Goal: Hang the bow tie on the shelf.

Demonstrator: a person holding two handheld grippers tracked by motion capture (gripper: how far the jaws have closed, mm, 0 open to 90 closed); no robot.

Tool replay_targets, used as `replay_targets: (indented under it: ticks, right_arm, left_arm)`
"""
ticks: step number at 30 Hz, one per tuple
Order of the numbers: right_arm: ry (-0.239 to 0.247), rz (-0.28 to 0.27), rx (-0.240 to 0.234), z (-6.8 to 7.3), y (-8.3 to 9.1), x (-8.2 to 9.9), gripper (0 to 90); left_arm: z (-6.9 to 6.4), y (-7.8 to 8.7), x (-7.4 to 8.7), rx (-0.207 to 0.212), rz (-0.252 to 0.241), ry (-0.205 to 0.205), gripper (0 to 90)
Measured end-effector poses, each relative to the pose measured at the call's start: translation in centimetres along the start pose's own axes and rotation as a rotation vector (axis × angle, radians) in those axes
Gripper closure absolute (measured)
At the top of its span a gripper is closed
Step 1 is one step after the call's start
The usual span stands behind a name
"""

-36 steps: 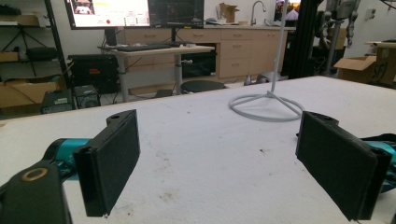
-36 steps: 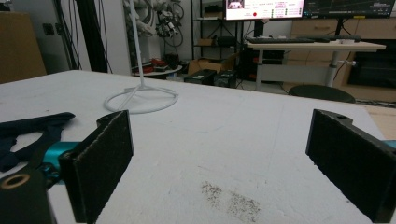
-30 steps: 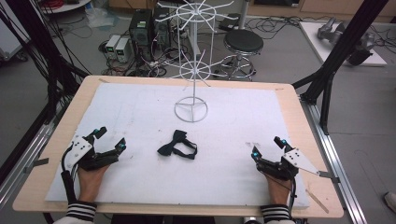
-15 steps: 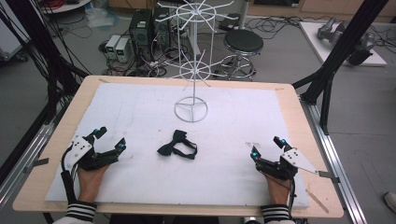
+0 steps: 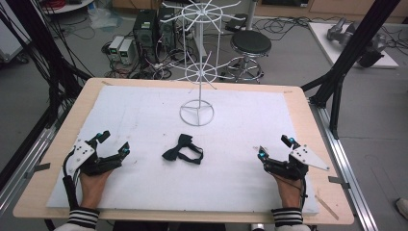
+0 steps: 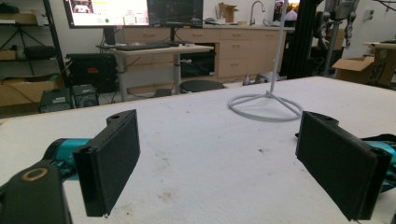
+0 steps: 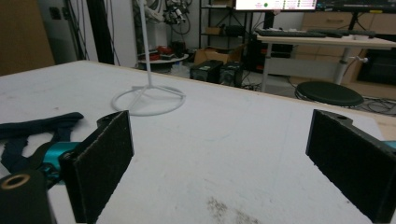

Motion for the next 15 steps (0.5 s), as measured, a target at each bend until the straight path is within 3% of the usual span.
replay_targets:
  ticks: [8,9,15]
  right_arm:
    - [0.026,0.026,-0.095,1.7,-1.7,-2.6,6.5]
    - [0.028,0.044,-0.132,2.2,-2.3,-3.1,6.6]
    - [0.044,0.125,-0.217,3.9,-4.4,-4.0,6.6]
  left_arm:
    - [0.0,0.0,0.0,0.000,0.001,0.000,14.2]
    - [0.0,0.0,0.0,0.000,0.001,0.000,14.1]
    - [0.0,0.0,0.0,0.000,0.000,0.002,14.2]
Point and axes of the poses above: each handheld gripper's, and its own axes: y roughly backward along the jaws, x roughly out of its underside, z roughly to its left, the point moved 7 cm from there along -y, roughly forward along the jaws, and after that the axes turned 10 degrees about -x, right-handed, at the moved point
